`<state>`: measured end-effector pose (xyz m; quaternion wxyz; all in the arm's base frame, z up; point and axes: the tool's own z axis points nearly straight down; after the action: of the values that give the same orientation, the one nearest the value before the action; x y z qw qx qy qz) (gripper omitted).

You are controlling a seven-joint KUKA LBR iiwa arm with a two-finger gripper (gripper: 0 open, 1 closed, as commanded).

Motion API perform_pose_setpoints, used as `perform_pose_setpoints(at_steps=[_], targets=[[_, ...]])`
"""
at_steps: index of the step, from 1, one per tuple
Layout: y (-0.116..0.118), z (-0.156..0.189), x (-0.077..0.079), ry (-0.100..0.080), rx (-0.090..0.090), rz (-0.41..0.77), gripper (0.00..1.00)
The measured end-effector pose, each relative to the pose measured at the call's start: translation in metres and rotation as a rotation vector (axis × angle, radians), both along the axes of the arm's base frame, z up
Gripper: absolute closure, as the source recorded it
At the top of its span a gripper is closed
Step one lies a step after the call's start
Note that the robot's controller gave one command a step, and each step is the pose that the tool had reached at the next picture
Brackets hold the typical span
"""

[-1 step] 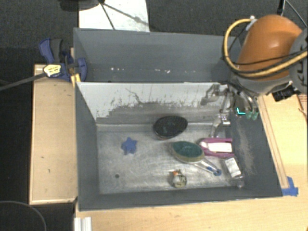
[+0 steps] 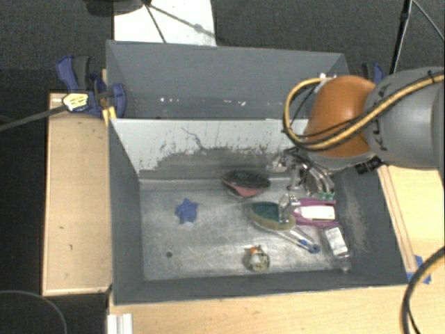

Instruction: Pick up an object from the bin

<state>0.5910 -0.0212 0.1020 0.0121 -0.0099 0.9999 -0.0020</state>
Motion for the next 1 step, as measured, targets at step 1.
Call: perform_pose_setpoints(at_steps=[1], targets=[[-0.0024, -0.0051, -0.0009, 0.006, -0.001, -0.079, 0.0]])
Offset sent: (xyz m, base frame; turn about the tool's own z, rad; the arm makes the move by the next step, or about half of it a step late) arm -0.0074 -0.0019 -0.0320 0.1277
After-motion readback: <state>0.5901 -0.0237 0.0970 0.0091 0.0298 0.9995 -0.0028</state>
